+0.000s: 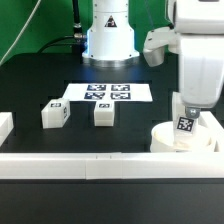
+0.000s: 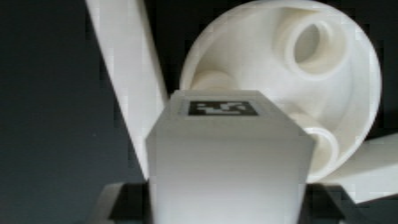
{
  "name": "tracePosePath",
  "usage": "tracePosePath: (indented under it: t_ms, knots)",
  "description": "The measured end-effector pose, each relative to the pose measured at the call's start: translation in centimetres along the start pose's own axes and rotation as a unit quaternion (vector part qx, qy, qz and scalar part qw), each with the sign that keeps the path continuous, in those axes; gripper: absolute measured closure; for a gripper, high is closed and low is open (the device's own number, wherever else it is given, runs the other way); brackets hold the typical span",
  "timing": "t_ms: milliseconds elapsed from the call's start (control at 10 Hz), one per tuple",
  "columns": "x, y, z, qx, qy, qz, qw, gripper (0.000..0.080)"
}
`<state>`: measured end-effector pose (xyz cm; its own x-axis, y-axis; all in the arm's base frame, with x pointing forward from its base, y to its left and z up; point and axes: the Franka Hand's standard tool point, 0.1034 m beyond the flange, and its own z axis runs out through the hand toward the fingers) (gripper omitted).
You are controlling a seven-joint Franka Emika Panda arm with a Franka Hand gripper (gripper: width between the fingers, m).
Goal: Assemble stool
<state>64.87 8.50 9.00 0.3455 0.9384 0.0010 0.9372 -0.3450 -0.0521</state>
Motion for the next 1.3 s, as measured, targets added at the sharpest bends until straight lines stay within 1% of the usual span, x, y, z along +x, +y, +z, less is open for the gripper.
tracePosePath:
  t_ms: [100, 200, 300, 400, 700, 800, 1000, 1100, 1200, 1300]
  knots:
    - [-0.05, -0.13, 0.08, 0.005, 0.003, 0.091, 0.996, 0.0462]
    - [-0.03, -0.04, 0.1, 0.003, 0.009, 0.169, 0.986, 0.0462]
    - [-0.01, -0.03, 0.09, -0.004, 0.014, 0.221, 0.975, 0.0462]
    - [-0.04, -0.04, 0.07, -0.004, 0.014, 0.224, 0.975, 0.0462]
    - [-0.13, 0.06, 0.05, -0.003, 0.015, 0.334, 0.943, 0.0462]
    - [-0.15, 0.07, 0.05, -0.003, 0.015, 0.351, 0.936, 0.0462]
    - [-0.21, 0.13, 0.03, -0.002, 0.015, 0.424, 0.906, 0.0462]
    - [-0.22, 0.08, 0.04, 0.001, 0.018, 0.466, 0.885, 0.0462]
    - [-0.11, 0.0, 0.03, 0.003, 0.025, 0.53, 0.848, 0.0462]
    - [0.1, -0.21, 0.06, 0.001, 0.031, 0.585, 0.81, 0.0462]
